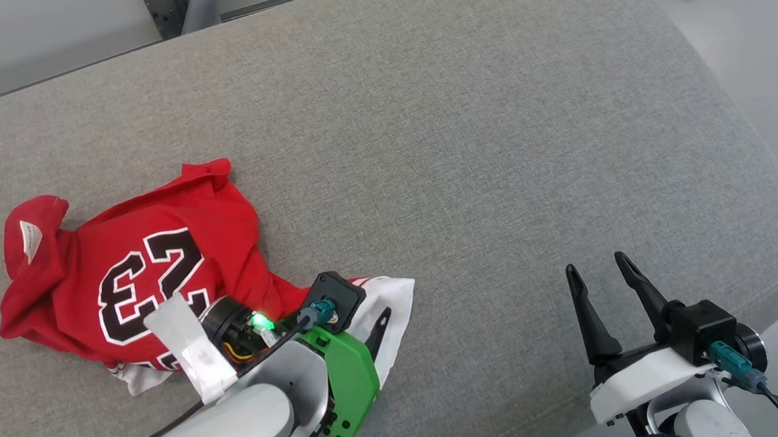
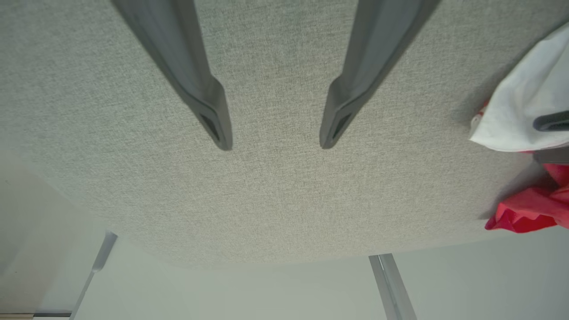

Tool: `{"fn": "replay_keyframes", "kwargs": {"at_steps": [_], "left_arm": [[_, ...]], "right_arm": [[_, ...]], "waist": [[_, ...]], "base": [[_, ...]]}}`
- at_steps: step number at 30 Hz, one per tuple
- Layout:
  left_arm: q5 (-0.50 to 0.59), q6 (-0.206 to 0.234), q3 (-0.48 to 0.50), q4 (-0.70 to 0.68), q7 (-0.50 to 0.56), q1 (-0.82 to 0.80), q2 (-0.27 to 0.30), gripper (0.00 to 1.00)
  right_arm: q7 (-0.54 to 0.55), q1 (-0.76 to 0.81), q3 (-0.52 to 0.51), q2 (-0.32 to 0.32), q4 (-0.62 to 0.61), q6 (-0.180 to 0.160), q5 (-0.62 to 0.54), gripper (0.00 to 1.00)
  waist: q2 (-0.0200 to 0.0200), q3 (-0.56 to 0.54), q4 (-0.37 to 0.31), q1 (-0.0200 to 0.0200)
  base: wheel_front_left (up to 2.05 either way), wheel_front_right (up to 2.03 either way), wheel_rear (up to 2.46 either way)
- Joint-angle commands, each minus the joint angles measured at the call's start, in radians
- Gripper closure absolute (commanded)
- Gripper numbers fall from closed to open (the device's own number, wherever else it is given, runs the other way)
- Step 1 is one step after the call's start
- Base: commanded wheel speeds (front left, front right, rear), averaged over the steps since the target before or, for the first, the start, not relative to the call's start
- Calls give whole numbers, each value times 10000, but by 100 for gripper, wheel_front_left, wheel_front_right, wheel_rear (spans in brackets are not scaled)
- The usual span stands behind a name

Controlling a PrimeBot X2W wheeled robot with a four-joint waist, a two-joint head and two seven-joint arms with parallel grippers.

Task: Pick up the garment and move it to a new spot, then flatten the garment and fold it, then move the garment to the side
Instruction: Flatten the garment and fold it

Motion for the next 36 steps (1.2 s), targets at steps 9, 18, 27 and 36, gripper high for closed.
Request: {"fn": "replay_keyframes", "kwargs": {"at_steps": [9, 18, 27, 36], "left_arm": [[-114, -554, 114, 413, -193, -282, -514, 100], [276, -584, 790, -3088, -416, -1853, -1625, 100], [-230, -859, 2093, -1589, -233, -3726, -2506, 100], [45, -1651, 2777, 2416, -212, -5397, -1476, 100]], "right_arm": [[-29, -84, -61, 45, -6, -8, 62, 0], [-29, 87, 24, 73, 97, -8, 155, 0], [-29, -344, 498, 70, 145, -7, 723, 0], [-27, -242, 656, 75, 284, -7, 1423, 0]], "waist": [[120, -47, -150, 0], [120, -253, -146, 0], [120, -114, -821, 0], [120, 397, -1960, 0]], "base": [[0, 0, 0], [0, 0, 0], [0, 0, 0], [0, 0, 0]]}}
